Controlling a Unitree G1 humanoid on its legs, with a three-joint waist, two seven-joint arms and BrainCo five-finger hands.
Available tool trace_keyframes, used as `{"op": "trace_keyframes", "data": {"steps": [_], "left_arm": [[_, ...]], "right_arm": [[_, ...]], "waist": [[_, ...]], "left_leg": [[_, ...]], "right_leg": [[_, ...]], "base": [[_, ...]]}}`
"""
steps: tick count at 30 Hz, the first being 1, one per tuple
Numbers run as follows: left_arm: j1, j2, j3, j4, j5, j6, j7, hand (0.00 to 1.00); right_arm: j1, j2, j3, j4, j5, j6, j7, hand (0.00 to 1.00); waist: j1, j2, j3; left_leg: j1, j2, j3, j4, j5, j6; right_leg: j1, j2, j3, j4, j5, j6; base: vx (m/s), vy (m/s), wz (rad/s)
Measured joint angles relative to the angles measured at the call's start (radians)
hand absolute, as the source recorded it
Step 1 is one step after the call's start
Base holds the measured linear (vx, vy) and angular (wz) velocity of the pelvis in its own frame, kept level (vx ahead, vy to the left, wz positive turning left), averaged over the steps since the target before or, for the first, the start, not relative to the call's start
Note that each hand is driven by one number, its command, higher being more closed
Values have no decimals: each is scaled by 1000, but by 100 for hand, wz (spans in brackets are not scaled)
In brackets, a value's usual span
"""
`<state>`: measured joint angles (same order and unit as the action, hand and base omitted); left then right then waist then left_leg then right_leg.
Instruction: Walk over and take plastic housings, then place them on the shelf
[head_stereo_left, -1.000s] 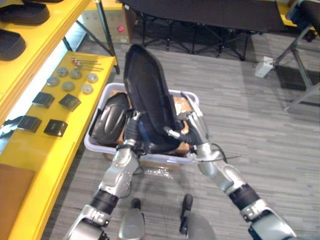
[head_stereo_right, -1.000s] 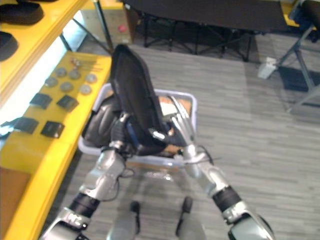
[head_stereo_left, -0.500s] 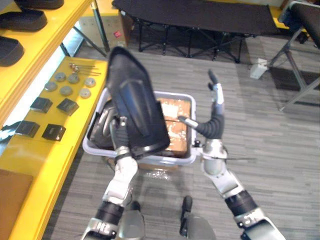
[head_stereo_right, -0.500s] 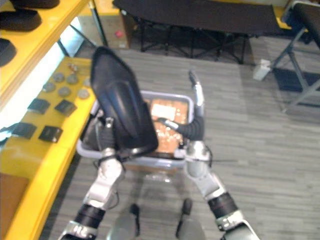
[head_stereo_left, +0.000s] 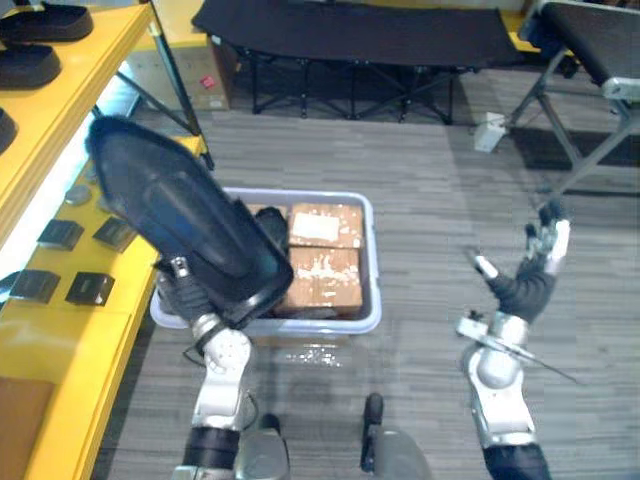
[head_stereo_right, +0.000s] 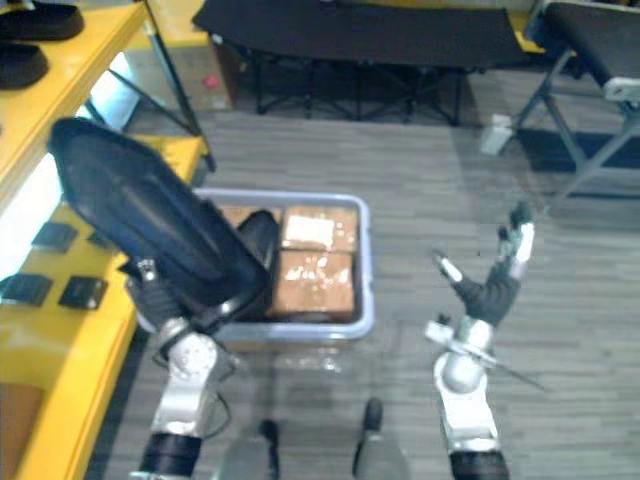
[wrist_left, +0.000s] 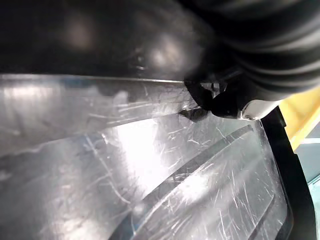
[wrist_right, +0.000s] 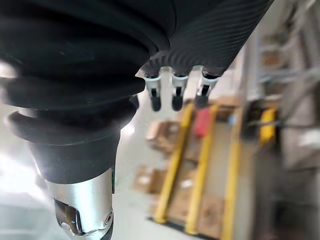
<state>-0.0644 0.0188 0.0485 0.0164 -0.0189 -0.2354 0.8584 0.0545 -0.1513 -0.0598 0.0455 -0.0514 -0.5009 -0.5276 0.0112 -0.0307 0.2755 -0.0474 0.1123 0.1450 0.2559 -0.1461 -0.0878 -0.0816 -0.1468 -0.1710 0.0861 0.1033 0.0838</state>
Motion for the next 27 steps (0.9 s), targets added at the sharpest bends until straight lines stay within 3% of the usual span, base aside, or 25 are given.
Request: {"op": "trace_keyframes", "data": {"steps": [1,2,7,9,12,14,18,23,27], "left_arm": [[70,-20,65,-41,-1,-22,-16,100],[81,-27,74,-42,-2,-24,-16,100],[154,-30,101,-78,-3,-25,-40,100],[202,-30,116,-109,-4,-28,-62,100],[253,-39,188,-125,-6,-47,-76,100],[291,-44,226,-146,-11,-47,-76,100],[373,-74,311,-214,-10,-57,-78,100],[475,-81,431,-244,0,-62,-92,100],[531,-123,521,-254,-1,-89,-127,100]], "right_arm": [[14,15,-1,82,20,9,76,0],[15,16,-1,92,25,14,91,0],[9,28,5,131,36,32,101,0],[1,27,21,171,40,64,121,0],[-38,27,56,224,78,108,162,0],[-63,27,83,249,79,127,199,0],[-80,28,147,257,99,150,271,0],[-118,39,245,333,98,165,331,0],[-189,65,299,375,95,173,334,0]], "waist": [[9,22,-19],[15,26,-23],[31,37,-38],[40,38,-49],[86,51,-70],[97,59,-77],[150,64,-93],[219,61,-100],[270,51,-107]], "left_leg": [[13,-5,-28,35,-26,4],[13,-4,-31,40,-29,6],[11,-19,-62,46,-48,14],[11,-21,-94,46,-48,14],[7,-32,-128,52,-40,13],[9,-43,-164,53,-40,13],[-16,-71,-228,50,-38,16],[-28,-112,-328,61,-37,16],[-59,-135,-384,69,-37,16]], "right_leg": [[20,-13,-20,59,-41,6],[23,-16,-23,65,-49,8],[60,-29,-56,45,-57,13],[86,-33,-85,32,-57,13],[96,-44,-126,50,-74,17],[118,-55,-162,61,-87,25],[123,-84,-232,100,-128,37],[164,-121,-327,141,-179,53],[175,-136,-388,153,-199,63]], "base": [[9,36,35],[-15,38,35],[-17,25,18],[45,9,41],[62,8,35],[66,-11,51],[75,-8,57],[67,-12,60],[36,-18,49]]}}
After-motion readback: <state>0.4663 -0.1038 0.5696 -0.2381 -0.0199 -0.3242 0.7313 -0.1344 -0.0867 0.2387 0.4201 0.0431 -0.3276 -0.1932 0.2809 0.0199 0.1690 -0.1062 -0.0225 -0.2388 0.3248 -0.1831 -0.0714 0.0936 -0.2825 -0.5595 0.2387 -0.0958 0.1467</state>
